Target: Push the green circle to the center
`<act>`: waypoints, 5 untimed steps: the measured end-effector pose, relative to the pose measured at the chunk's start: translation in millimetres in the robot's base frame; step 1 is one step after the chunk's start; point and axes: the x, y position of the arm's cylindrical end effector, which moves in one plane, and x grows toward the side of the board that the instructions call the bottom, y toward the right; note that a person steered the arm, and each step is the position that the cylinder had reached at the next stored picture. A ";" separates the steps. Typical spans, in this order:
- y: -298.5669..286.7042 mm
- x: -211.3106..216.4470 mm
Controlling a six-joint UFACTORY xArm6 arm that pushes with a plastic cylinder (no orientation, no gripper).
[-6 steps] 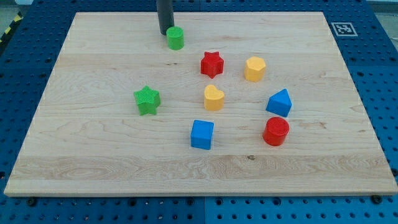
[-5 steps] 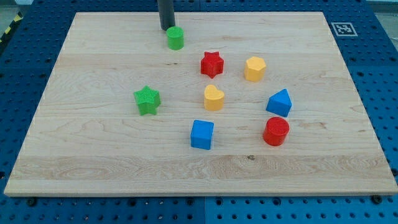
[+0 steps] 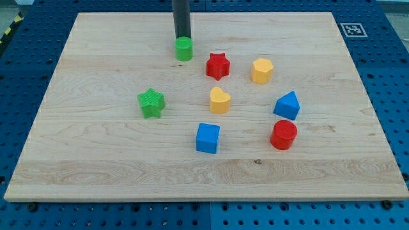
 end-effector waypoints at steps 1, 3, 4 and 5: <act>2.9 12.1; 2.9 49.7; 2.8 71.8; 2.8 85.3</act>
